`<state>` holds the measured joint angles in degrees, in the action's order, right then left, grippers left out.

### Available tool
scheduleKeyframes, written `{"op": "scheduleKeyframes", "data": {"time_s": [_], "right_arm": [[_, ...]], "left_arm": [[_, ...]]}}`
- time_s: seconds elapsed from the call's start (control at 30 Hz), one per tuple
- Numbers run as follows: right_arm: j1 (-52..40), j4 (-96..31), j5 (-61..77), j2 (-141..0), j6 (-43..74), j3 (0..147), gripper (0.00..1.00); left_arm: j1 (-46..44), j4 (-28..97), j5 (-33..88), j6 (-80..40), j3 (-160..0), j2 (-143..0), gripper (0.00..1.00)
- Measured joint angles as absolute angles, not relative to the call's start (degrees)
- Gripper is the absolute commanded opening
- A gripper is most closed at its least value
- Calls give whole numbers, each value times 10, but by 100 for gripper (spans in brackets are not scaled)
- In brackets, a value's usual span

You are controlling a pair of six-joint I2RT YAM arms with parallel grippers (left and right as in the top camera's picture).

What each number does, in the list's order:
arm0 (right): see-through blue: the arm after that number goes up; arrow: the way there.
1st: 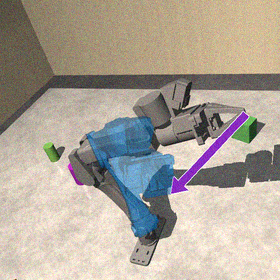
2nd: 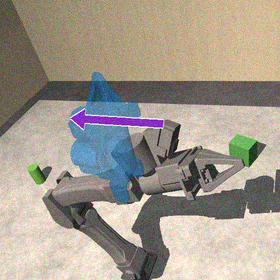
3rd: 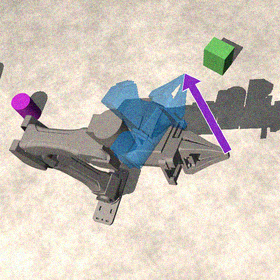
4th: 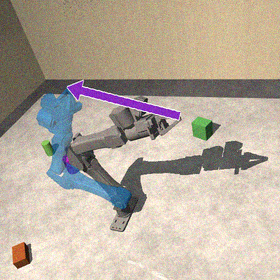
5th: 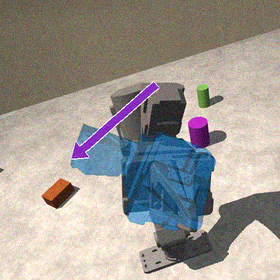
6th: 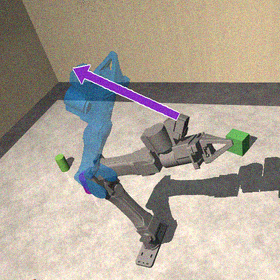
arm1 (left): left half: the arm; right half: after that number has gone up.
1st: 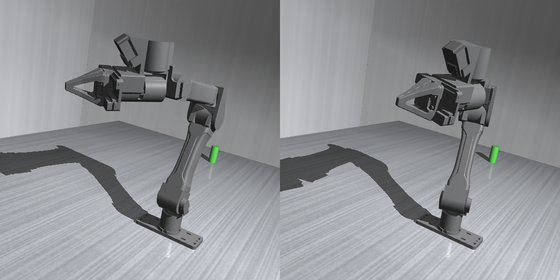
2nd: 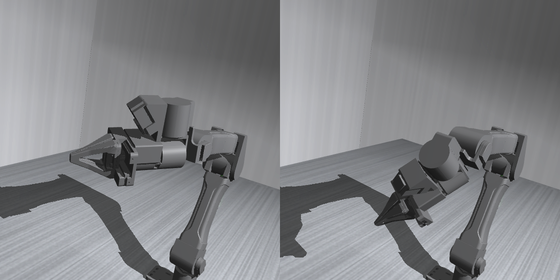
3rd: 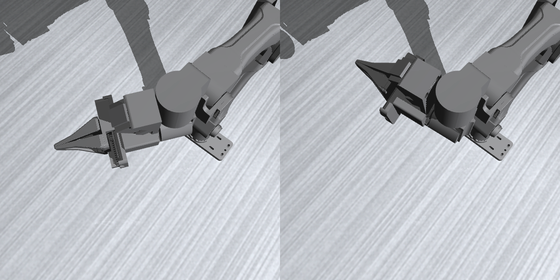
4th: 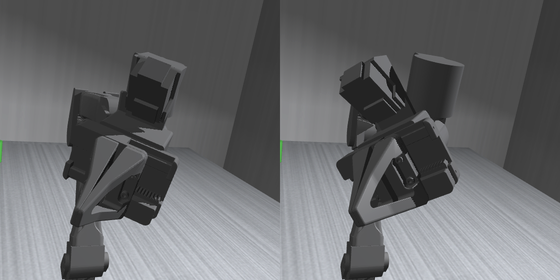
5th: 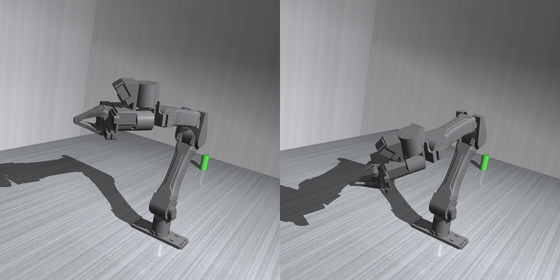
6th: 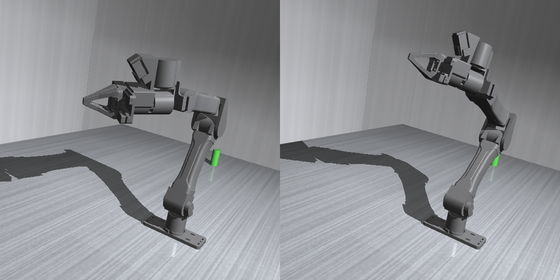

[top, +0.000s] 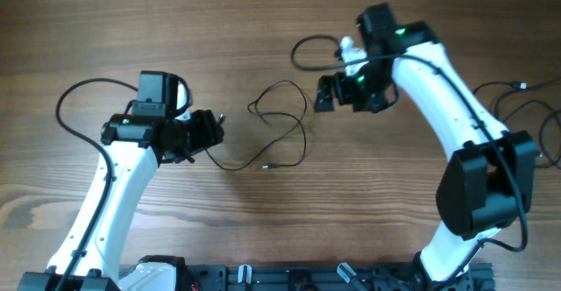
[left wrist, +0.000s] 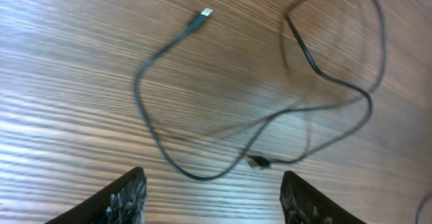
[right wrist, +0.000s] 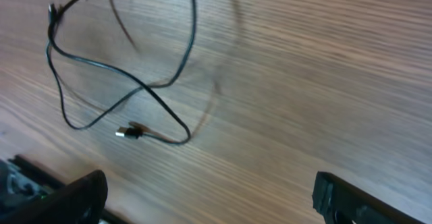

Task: Untangle cables

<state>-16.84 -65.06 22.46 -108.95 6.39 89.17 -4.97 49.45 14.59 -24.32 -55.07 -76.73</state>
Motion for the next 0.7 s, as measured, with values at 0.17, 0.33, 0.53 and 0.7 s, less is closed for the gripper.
{"op": "scheduleKeyframes", "data": {"time_s": [0.17,0.33,0.53,0.7], "right_arm": [[-224,-533,219,-1089,95,834,99],[-267,-448,209,-1090,119,794,95],[-307,-368,176,-1090,131,754,93],[-325,-341,119,-1090,166,724,91]], "left_arm": [[-4,525,96,-280,-551,-767,69],[55,540,75,-304,-551,-767,73],[102,551,67,-312,-551,-767,73],[105,553,67,-312,-551,-767,74]]}}
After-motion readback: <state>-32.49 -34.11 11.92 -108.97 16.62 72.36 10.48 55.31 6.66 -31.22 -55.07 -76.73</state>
